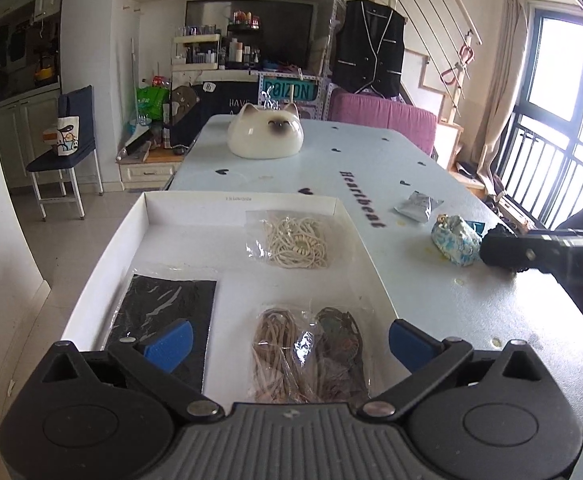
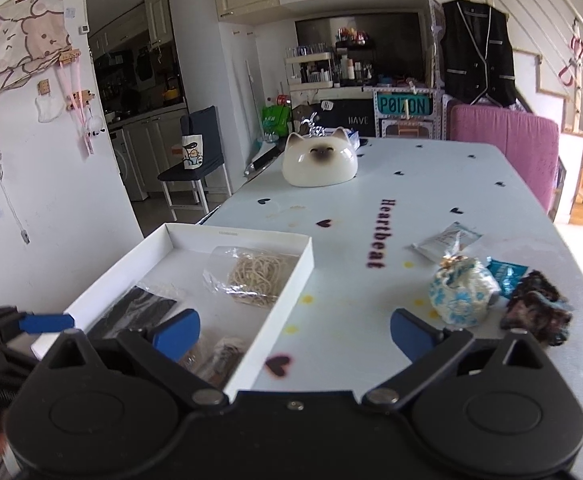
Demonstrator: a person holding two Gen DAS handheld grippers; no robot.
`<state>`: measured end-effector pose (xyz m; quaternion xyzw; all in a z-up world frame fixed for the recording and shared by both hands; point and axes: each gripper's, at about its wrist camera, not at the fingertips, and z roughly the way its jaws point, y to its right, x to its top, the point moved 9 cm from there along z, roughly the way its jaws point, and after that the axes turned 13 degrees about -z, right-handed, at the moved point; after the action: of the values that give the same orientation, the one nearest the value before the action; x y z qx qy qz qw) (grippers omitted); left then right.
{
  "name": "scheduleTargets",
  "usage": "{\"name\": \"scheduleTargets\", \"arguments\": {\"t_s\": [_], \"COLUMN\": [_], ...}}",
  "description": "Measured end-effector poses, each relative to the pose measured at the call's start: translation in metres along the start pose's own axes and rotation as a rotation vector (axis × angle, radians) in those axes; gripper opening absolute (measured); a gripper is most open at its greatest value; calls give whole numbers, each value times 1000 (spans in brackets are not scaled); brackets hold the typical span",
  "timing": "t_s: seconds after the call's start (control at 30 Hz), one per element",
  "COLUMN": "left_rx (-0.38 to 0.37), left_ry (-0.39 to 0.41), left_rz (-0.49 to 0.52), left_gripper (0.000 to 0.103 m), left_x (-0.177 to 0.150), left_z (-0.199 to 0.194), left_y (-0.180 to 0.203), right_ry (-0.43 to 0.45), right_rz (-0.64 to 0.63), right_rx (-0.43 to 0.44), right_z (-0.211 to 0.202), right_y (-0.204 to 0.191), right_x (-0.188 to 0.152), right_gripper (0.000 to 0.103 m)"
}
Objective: Organize soft objects
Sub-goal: 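Move both tools back toward the floral pouch and crocheted scrunchie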
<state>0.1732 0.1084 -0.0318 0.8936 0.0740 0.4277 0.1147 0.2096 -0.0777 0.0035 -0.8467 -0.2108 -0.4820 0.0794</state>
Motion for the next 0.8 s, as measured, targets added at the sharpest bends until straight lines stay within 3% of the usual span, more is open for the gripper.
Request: {"name": "scheduleTargets", "arguments": {"t_s": [0.23,0.53,0.8], "left_rx": [0,-4,-45], "left_ry": [41,101,153], "left_rz": [-1,2,-33], "left_gripper": [103,103,103], "left_x": [1,-1,4], "left_z": [-17,-33,-42], "left_y": [2,17,43], "right_ry": [10,42,82], "right_rz": [-29,-23,12], "right_rx": [-55,-52,-100], "right_z": [-20,-43,-61], "right_y": [10,15,38], "right_x": [-17,-30,-36], "right_gripper": [103,103,103]}}
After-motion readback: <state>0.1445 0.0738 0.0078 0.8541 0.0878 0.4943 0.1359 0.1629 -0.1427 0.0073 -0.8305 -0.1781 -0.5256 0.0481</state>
